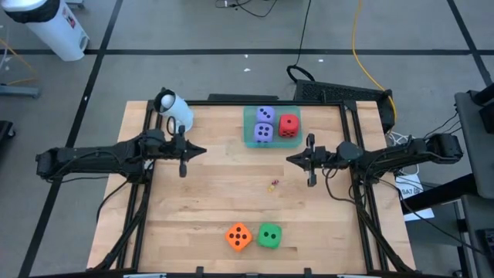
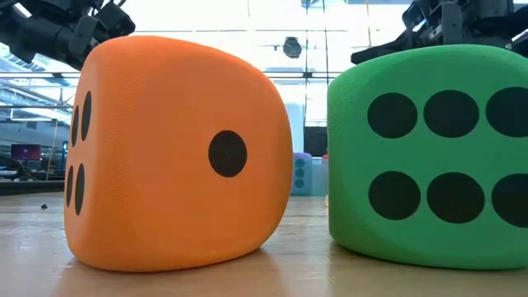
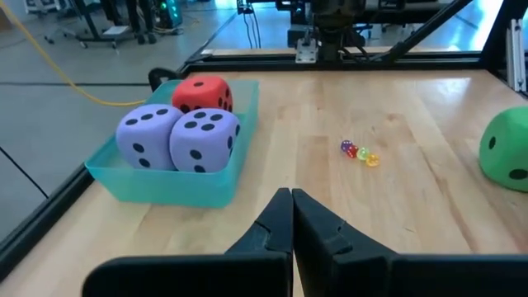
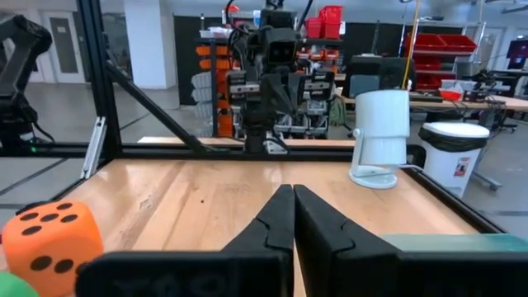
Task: Pick & Place Dice
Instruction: Put the large green die into the bin
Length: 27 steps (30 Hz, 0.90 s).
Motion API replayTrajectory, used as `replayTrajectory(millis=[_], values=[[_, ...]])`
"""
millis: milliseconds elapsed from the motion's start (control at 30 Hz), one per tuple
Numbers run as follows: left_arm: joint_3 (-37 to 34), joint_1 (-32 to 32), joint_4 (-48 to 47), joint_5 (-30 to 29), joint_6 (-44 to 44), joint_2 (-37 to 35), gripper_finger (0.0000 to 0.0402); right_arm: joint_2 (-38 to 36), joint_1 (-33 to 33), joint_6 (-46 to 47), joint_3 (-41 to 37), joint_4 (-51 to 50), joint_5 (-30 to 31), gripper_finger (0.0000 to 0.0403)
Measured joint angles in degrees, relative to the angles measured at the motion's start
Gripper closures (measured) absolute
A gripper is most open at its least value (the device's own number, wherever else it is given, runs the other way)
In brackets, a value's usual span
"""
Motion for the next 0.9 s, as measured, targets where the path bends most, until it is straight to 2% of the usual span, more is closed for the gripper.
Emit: replayTrajectory(millis=[200, 533, 733, 900], values=[[0.00, 0.00, -0.06, -0.15, 0.86, 0.02, 0.0393, 0.00, -0.01, -3.51, 0.00, -0.16, 0.14, 0.0403], [0.00, 0.00, -1.69, -0.59, -0.64, 0.02, 0.0391, 0.00, 0.08, -3.40, 0.00, -0.14, 0.14, 0.0403], [0.02, 0.00, -1.70, -0.66, 0.68, 0.02, 0.0399, 0.01, 0.01, 1.01, 0.00, 0.45, 0.45, 0.0403], [0.00, 0.00, -1.70, -1.72, 0.51, 0.02, 0.0384, 0.07, 1.61, 4.61, 2.63, -0.63, 0.89, 0.0403]])
